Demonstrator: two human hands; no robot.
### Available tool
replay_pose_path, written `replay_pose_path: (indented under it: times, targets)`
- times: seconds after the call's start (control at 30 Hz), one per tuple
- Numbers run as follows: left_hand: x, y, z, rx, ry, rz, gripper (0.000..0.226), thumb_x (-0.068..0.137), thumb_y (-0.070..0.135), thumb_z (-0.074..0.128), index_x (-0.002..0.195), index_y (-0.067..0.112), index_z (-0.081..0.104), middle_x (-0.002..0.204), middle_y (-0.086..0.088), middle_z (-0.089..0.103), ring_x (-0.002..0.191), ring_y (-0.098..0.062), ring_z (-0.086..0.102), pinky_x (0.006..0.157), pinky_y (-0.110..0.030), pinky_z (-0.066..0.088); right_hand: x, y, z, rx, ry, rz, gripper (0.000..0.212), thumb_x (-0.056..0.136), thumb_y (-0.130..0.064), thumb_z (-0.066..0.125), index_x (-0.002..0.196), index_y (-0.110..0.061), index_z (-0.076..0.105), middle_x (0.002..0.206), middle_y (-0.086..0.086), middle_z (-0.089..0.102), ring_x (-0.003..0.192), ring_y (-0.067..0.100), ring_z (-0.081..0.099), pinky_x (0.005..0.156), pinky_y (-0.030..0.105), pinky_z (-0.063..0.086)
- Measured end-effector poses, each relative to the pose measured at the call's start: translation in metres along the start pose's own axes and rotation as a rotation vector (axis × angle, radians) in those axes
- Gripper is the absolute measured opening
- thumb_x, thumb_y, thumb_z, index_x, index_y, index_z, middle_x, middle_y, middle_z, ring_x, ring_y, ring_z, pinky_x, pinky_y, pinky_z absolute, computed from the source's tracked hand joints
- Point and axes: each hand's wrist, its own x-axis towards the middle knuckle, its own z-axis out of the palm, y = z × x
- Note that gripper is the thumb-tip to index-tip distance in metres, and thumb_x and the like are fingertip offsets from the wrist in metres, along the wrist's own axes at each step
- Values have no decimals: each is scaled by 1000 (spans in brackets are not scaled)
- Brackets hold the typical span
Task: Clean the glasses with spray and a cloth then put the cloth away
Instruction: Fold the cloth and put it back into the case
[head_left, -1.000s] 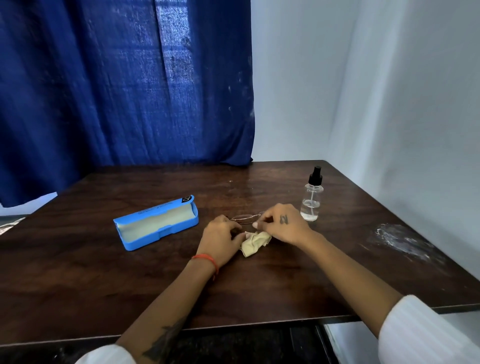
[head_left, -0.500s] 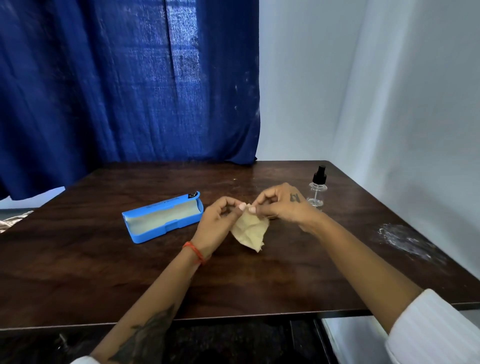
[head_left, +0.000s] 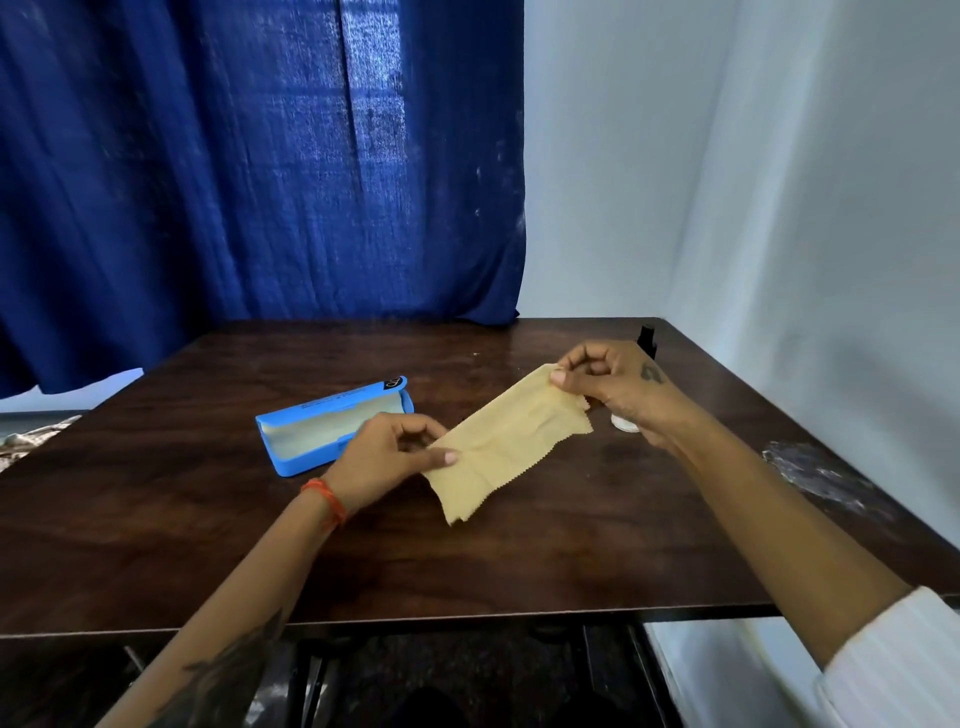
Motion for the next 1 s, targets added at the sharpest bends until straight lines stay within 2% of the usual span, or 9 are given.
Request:
replay_pose_path:
  times: [0.13, 0.27, 0.33, 0.4, 0.53, 0.63, 0.73, 0.83, 1.0]
  targets:
    - [-2, -6, -12, 426, 378, 374, 19, 72, -3, 71, 79, 14, 74, 79, -1, 70, 75, -11, 63, 73, -17, 46, -5, 17, 5, -29, 60, -131, 8, 76, 0, 72, 82, -5, 69, 83, 7, 72, 75, 12, 67, 68, 16, 53]
    - [-21, -24, -6, 583, 259, 518, 30, 67, -15, 67, 79, 11, 75, 81, -5, 71, 76, -14, 66, 73, -22, 50, -22, 44, -2, -121, -153, -140, 14, 73, 6, 72, 80, -6, 71, 85, 2, 74, 79, 5, 69, 68, 13, 51]
    - [-29, -33, -2, 586, 128, 483, 29, 70, -11, 68, 83, 14, 75, 84, -1, 71, 79, -9, 66, 77, -14, 48, -31, 56, -5, -210, -263, -76, 12, 72, 1, 74, 78, -10, 73, 83, 3, 75, 79, 13, 69, 72, 19, 52]
    - [-31, -36, 0, 531, 70, 417, 25, 74, -2, 70, 88, 18, 75, 85, 4, 71, 80, -3, 64, 77, -12, 48, -36, 63, -4, -228, -304, -14, 15, 72, -1, 75, 76, -15, 73, 77, -1, 74, 73, 7, 66, 70, 15, 48]
    - [-23, -30, -5, 370, 110, 234, 17, 75, 13, 73, 89, 23, 74, 82, 14, 69, 82, 2, 62, 72, -7, 45, -32, 62, 1, -204, -203, 56, 15, 75, 0, 71, 76, -15, 70, 62, -3, 69, 58, 6, 61, 58, 15, 47]
    - [-10, -27, -7, 277, 70, 49, 14, 79, 17, 69, 92, 22, 73, 82, 7, 72, 70, -3, 62, 66, -9, 47, -26, 59, 8, -187, -111, 148, 7, 78, -1, 69, 81, -5, 65, 61, 4, 66, 49, 7, 60, 45, 15, 47]
    - [4, -27, -4, 338, 40, -37, 14, 81, 20, 67, 94, 20, 73, 76, 9, 68, 66, -3, 58, 62, -10, 45, -20, 58, 17, -282, -71, 227, 9, 78, 2, 67, 84, -3, 63, 64, 11, 64, 48, 13, 58, 42, 16, 47]
    - [13, -27, -3, 528, 47, -24, 21, 81, 25, 67, 102, 24, 69, 80, 13, 60, 65, 4, 51, 59, -6, 36, -16, 55, 20, -506, -112, 235, 13, 73, -5, 72, 86, -7, 68, 70, 7, 64, 63, 20, 60, 56, 26, 50]
    - [19, -35, -2, 716, -83, -45, 48, 84, 44, 58, 126, 23, 52, 113, -1, 50, 100, -14, 48, 92, -28, 39, -15, 53, 21, -684, -38, 17, 31, 79, -21, 71, 109, -14, 67, 107, 7, 66, 99, 21, 61, 87, 31, 48]
